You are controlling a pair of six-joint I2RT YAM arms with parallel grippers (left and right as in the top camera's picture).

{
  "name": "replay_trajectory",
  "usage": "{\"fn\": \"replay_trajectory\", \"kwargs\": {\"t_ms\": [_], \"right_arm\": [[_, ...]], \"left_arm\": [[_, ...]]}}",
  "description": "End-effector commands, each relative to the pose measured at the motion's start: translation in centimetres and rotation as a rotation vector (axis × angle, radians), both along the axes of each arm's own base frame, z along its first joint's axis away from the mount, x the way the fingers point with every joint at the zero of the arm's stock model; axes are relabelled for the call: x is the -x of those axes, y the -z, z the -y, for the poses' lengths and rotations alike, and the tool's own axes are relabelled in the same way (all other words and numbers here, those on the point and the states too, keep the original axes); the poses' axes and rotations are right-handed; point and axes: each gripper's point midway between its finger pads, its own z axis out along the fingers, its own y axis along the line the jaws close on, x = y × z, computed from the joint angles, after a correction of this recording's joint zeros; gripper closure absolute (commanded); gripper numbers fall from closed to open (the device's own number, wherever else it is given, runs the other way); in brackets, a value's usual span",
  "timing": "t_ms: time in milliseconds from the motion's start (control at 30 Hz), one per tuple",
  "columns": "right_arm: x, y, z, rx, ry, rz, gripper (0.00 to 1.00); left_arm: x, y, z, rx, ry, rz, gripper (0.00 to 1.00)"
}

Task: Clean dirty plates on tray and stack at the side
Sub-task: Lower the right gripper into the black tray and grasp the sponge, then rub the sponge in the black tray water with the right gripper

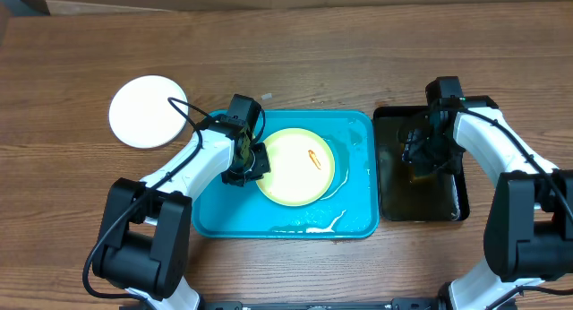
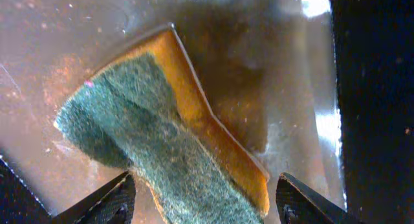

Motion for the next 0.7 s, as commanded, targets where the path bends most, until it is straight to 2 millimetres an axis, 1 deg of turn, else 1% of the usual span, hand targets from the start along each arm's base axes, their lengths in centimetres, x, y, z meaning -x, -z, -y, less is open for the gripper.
{"fn": "replay_trajectory", "kwargs": {"t_ms": [0,67,133,167,233,267,333,367,467,667], "right_arm": [[-0.3,-0.2,-0.2,-0.006,-0.021,0.017,0.31],[0.2,0.7,-1.3,-0.068,-0.022,0.011,0.35],[0.7,1.3,-1.8,-0.099,-0.023,0.006,0.38],[0.9,1.4,-1.9,-0.103,-0.023,-0.002,0.41],[1.7,1.6,-1.9,-0.104,-0.019,-0.028,0.51],[2.0,1.6,-1.9,-0.106,-0.013,-0.040,0.53],[2.4,1.5,-2.2,-0.122,-0.012,-0.058,0.51],[2.4,1.4,-2.3,-0.131,-0.011,-0.062,0.49],[2.2,1.2,-2.4,-0.135,-0.012,-0.057,0.45],[2.3,1.2,-1.8,-0.101,-0.012,-0.059,0.45]], "left_arm": [[0.4,0.6,0.1,-0.004,0.024,-0.018,0.85],[0.4,0.6,0.1,-0.003,0.024,-0.018,0.85],[0.4,0.6,0.1,-0.003,0.024,-0.018,0.85],[0.4,0.6,0.1,-0.004,0.024,-0.017,0.85],[0.4,0.6,0.1,-0.004,0.024,-0.018,0.85],[0.4,0.6,0.1,-0.004,0.024,-0.018,0.85],[0.4,0.6,0.1,-0.004,0.024,-0.017,0.85],[0.4,0.6,0.1,-0.004,0.024,-0.017,0.85],[0.4,0.6,0.1,-0.003,0.024,-0.017,0.85],[0.4,0.6,0.1,-0.004,0.024,-0.019,0.85]]}}
